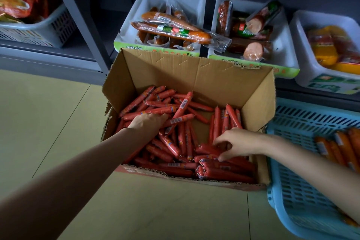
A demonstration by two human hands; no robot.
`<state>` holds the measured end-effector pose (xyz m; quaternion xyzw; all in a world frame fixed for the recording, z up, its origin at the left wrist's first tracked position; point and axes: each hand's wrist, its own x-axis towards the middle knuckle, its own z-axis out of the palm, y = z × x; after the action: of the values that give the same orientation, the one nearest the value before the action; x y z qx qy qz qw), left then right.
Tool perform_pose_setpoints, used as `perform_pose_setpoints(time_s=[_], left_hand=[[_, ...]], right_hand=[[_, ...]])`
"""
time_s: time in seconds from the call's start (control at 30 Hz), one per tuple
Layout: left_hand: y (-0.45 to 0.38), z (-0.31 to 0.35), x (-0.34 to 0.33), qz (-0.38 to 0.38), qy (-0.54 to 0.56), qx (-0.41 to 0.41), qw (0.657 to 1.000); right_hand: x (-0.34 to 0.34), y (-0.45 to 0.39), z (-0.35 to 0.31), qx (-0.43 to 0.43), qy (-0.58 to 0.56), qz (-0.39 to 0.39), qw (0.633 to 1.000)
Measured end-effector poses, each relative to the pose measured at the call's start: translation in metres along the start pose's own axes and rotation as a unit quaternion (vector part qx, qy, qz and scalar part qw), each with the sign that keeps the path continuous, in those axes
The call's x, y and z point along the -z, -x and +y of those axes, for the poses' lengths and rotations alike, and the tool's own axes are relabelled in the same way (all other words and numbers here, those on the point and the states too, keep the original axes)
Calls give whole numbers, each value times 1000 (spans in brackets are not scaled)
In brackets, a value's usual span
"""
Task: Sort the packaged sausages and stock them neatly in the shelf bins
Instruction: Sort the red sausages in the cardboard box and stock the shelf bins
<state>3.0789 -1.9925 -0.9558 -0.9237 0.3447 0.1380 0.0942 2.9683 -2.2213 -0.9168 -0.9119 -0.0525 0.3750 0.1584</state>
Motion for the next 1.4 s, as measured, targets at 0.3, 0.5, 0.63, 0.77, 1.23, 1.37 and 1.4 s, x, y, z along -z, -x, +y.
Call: perform_pose_setpoints(time_s=[0.3,0.5,0.63,0.77,1.23,1.37,1.4], left_hand=[[2,-1,10,-10,-11,-17,1000],[7,-2,18,-12,23,-13,1000],[8,-5,16,-3,74,-8,997],[5,-18,10,26,267,7,963],[-4,-25,18,28,475,37,879],[-1,-25,10,25,263,50,963],[1,-21,8,17,218,36,975]], right_hand=[[-11,-20,25,-35,-1,6,999],[-22,-32,40,-77,15,31,996],[-23,-36,50,-77,6,59,995],[-9,-43,43,-53,-25,174,983],[36,-44,-10,58,-420,216,879],[67,-21,5,12,-482,318,816],[70,-21,12,-29,-427,334,840]])
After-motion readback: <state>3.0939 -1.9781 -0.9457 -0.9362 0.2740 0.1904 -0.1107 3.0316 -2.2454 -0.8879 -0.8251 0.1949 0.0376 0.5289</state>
